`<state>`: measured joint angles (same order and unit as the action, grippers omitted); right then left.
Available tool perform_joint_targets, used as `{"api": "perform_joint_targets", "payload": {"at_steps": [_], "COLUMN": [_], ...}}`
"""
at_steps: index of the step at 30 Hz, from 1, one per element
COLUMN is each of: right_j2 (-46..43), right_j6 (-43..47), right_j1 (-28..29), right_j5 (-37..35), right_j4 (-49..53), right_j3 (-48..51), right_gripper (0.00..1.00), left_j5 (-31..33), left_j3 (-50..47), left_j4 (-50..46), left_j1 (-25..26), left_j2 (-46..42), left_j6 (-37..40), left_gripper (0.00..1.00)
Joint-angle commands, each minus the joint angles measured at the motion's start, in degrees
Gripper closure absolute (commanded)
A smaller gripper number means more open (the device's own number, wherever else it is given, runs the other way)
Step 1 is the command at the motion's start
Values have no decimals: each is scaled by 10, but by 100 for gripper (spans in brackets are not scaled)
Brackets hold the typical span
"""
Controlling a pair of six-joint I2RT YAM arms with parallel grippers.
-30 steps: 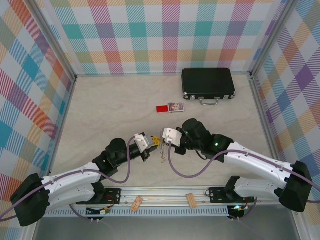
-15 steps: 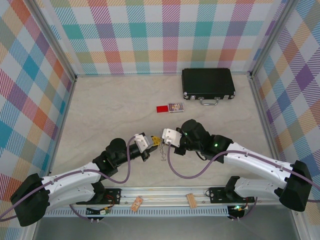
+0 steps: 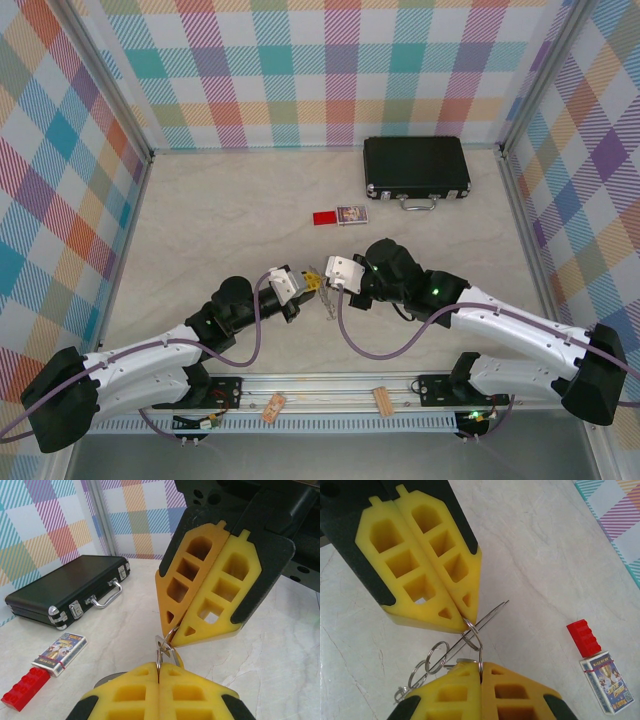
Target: Put the keys on the keyring
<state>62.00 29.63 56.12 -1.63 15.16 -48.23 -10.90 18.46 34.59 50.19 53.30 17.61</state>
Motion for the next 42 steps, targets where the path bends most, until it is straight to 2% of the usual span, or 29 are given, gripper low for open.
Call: {"api": "perform_joint_targets", "payload": {"at_steps": [1, 19, 42], "right_j2": [-9, 19, 15], "right_j6": [3, 11, 16], "right_j1": [6, 11, 27], "right_j5": [-2, 18, -12], "right_j4": [-20, -9, -24], "right_j3": [2, -8, 6], "right_gripper": [100, 100, 100], "left_j5": [-4, -4, 5], "left_j3": [0, 1, 1], "left_j4": [16, 16, 19], "left_j1": [7, 7, 7], "left_j2": [-5, -4, -5], "left_j6": [-1, -2, -13], "left_gripper": [100, 100, 100]}}
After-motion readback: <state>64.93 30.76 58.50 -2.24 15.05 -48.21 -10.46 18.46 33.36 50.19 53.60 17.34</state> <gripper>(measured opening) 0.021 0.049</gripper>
